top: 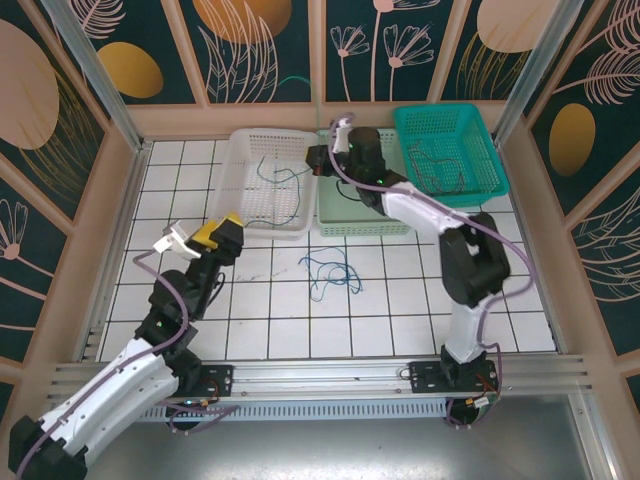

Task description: Untangle the cables

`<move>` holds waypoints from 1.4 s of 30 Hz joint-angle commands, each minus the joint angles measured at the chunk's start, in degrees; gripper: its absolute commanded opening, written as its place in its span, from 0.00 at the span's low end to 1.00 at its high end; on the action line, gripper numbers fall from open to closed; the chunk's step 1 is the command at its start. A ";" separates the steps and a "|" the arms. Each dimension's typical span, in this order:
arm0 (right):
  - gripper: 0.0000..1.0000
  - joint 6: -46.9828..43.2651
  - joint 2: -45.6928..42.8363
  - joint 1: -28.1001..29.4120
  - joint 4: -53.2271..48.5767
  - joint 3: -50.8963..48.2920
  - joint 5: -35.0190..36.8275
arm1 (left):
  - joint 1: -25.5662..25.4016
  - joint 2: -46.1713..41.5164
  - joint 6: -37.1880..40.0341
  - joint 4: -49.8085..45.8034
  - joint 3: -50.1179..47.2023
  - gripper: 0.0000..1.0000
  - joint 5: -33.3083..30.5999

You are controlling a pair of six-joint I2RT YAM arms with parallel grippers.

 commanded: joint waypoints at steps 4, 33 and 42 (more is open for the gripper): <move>0.00 -6.40 9.12 1.36 -16.27 8.41 -8.17 | 0.23 -1.88 0.53 -8.86 -2.12 0.93 -4.39; 0.67 -6.94 -6.95 2.46 -5.75 -2.57 -9.18 | 0.20 13.02 0.46 -5.44 1.77 0.94 2.03; 0.66 -16.51 -29.56 0.38 -14.67 -28.48 3.52 | -0.04 25.79 8.68 -1.04 6.57 0.75 24.60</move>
